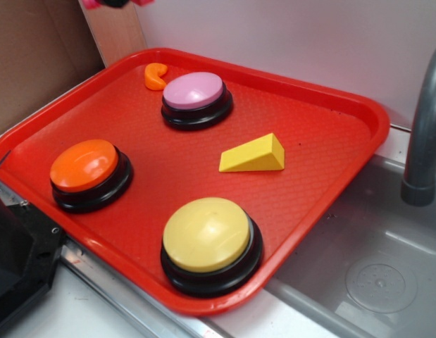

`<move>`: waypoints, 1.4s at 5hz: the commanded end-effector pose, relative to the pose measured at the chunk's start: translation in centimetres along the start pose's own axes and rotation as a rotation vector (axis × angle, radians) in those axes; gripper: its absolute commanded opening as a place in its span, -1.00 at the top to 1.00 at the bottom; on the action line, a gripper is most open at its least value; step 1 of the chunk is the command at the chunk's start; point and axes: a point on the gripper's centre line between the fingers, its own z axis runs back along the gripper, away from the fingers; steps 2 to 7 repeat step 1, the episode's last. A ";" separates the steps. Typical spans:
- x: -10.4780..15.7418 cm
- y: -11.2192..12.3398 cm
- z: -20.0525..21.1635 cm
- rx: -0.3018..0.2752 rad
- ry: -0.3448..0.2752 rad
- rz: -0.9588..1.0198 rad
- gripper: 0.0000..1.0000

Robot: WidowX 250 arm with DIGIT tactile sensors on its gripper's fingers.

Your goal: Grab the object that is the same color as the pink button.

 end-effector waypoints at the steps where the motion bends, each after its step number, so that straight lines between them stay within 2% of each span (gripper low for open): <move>1: -2.9 -1.1 2.1 0.025 -0.067 0.098 1.00; 7: -2.9 -1.1 2.1 0.025 -0.067 0.098 1.00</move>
